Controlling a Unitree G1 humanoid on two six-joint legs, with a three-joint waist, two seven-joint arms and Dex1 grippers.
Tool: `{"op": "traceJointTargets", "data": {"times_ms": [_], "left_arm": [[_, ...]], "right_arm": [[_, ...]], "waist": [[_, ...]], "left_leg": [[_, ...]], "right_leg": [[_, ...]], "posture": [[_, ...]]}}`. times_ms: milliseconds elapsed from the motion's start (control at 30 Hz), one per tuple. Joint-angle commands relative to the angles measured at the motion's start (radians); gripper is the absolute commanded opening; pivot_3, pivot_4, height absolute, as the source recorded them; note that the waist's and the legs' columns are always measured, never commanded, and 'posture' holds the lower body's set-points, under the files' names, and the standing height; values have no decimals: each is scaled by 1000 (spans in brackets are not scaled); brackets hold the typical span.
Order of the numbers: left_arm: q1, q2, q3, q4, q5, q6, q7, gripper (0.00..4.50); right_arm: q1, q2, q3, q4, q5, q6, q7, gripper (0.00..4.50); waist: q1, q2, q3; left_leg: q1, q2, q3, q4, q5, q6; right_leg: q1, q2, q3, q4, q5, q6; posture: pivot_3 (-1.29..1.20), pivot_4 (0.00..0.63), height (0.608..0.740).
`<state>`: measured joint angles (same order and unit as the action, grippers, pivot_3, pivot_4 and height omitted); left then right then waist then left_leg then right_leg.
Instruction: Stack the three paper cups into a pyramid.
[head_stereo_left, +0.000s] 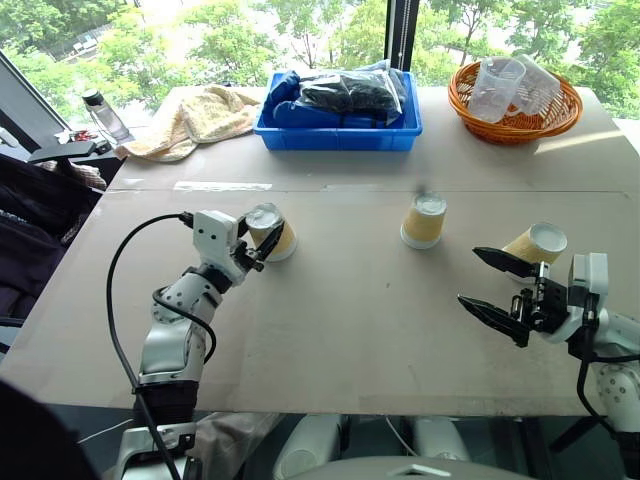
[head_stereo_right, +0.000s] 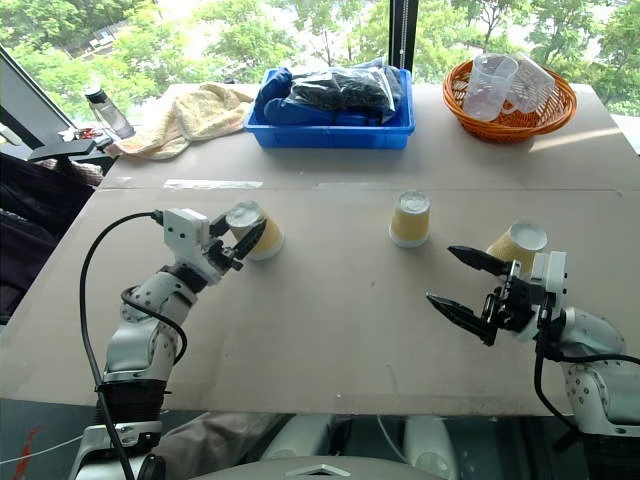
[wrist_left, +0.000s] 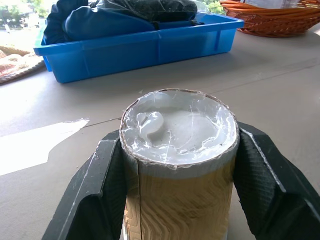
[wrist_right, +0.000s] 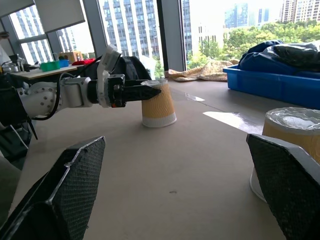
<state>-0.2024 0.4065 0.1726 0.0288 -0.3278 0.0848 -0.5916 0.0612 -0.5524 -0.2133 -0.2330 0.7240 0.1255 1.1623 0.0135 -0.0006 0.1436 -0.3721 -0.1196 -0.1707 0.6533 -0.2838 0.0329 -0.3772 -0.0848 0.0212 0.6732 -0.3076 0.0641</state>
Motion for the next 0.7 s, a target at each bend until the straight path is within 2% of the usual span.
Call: {"op": "traceJointTargets", "data": {"times_ms": [33, 233, 433, 700], "left_arm": [[8, 17, -68, -82, 4, -16, -76, 2325], [-14, 44, -234, -199, -77, 114, -277, 2325], [-69, 75, -382, -247, -65, 155, -434, 2325], [-80, 119, -438, -207, -19, 99, -532, 2325]], "right_arm": [[-5, -15, -32, -16, 17, -13, 22, 4500], [52, -43, -64, -34, 35, 4, 37, 4500], [141, -59, -88, -39, 14, -26, 58, 4500], [184, -48, -102, -46, 3, -59, 55, 4500]], "waist": [[0, 0, 0], [2, 0, 0], [-3, 0, 0], [-1, 0, 0]], "left_leg": [[0, 0, 0, 0, 0, 0], [-1, 0, 0, 0, 0, 0], [-1, 0, 0, 0, 0, 0], [-1, 0, -1, 0, 0, 0]], "right_leg": [[0, 0, 0, 0, 0, 0], [0, 0, 0, 0, 0, 0], [0, 0, 0, 0, 0, 0], [0, 0, -1, 0, 0, 0]], "posture": [[0, 150, 740], [0, 150, 740], [0, 150, 740], [0, 150, 740]]}}
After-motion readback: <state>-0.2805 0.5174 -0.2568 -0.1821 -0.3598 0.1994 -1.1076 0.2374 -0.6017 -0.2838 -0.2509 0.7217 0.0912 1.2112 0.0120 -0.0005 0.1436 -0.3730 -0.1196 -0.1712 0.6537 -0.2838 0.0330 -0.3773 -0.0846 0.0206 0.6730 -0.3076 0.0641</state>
